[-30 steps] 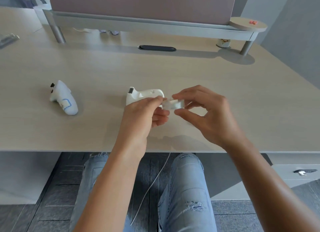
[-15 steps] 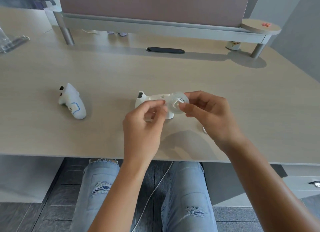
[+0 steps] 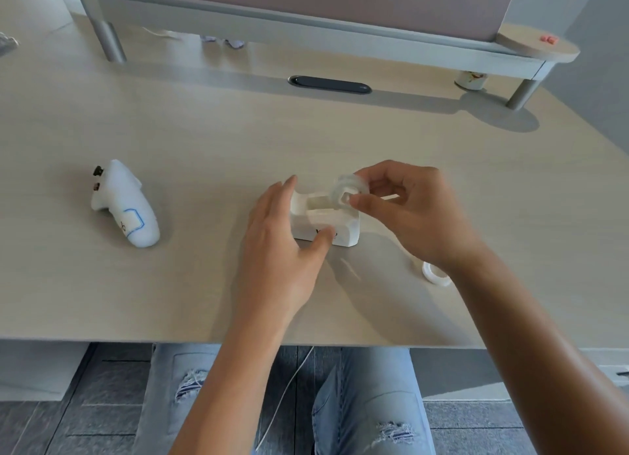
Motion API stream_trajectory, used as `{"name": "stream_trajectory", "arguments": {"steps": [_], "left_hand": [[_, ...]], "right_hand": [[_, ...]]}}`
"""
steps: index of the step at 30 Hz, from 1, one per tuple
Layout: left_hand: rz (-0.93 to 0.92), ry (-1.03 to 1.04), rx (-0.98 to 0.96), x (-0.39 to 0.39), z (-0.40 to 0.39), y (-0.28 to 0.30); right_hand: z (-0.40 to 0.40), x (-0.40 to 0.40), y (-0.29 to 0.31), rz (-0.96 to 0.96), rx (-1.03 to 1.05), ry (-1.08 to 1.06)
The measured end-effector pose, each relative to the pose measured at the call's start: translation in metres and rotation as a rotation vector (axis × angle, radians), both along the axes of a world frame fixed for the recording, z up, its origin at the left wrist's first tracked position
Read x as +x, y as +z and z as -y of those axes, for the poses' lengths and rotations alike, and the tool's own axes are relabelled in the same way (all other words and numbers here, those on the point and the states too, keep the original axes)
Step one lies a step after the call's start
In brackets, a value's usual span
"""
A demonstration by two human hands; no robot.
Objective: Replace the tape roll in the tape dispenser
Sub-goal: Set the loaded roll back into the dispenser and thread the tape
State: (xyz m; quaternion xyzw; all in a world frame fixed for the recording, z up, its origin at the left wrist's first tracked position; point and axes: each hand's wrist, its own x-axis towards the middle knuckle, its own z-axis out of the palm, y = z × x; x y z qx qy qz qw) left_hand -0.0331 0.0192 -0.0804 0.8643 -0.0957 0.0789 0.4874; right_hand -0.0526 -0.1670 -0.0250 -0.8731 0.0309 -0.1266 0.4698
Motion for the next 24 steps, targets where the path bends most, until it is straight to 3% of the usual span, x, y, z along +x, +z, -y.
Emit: {"name": "stream_trajectory", "arguments": {"steps": [15,24], "left_hand": [[0.046,-0.027,0.035,-0.002,-0.001,-0.008],[0.046,-0.034,0.089,-0.006,-0.001,-0.002]], "right_hand": [[-0.011,0.003,0.011,-0.041,-0.276,-0.011],[-0.010,0.000,0.007,-0.076,-0.110,0.003]]}}
